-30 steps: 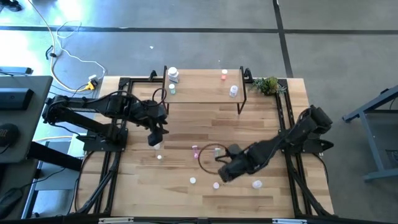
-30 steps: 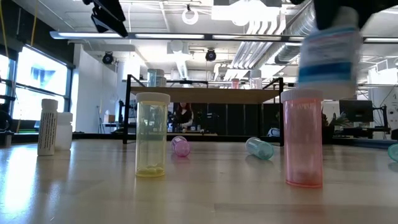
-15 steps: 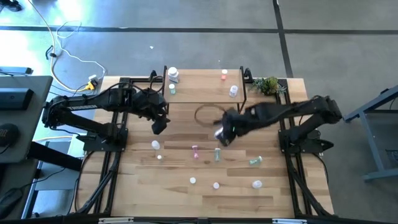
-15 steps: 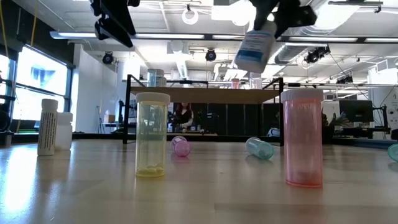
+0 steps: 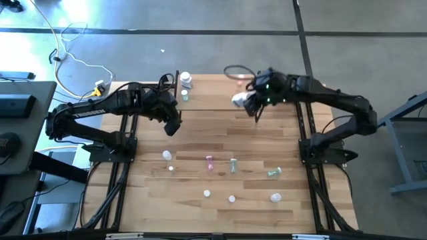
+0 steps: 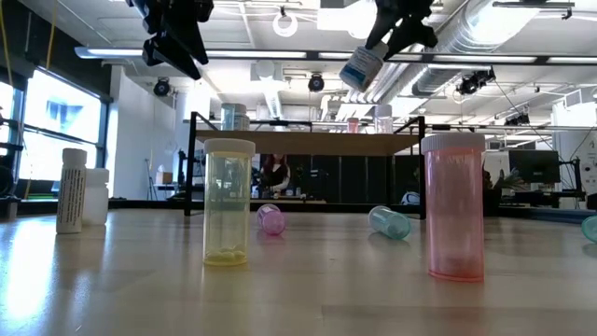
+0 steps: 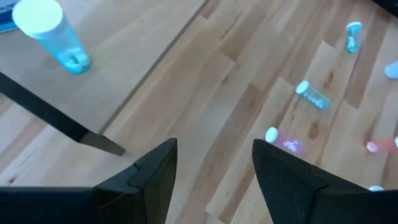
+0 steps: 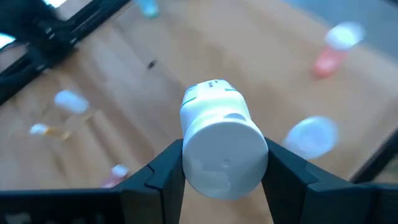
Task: Pick and place medicine bottles onto shelf by color
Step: Put the white medicine bottle on the shelf
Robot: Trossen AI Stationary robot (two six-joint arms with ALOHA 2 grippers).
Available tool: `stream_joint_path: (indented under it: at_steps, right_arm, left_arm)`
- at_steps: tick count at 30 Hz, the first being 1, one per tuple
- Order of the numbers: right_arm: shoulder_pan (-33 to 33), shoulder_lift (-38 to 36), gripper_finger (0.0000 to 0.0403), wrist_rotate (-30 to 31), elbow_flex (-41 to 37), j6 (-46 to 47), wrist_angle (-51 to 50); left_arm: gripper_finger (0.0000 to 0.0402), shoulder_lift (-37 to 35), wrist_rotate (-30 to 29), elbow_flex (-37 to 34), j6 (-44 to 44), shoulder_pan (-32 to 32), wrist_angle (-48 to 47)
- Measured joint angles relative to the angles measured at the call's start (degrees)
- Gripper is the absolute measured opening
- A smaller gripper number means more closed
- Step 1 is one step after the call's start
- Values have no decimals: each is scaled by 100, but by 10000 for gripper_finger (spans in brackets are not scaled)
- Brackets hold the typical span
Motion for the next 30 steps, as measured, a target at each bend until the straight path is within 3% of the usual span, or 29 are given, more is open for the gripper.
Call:
stream_joint_path:
  at_steps: [15, 30]
  right_arm:
    - [-1747, -10, 155, -611, 42, -1860, 332]
    - [-2388, 936, 155, -443, 1711, -3414, -1196]
  left_arm:
    - [197, 4, -2, 0, -50, 316, 1]
    - [197, 4, -2, 0, -131, 312, -1]
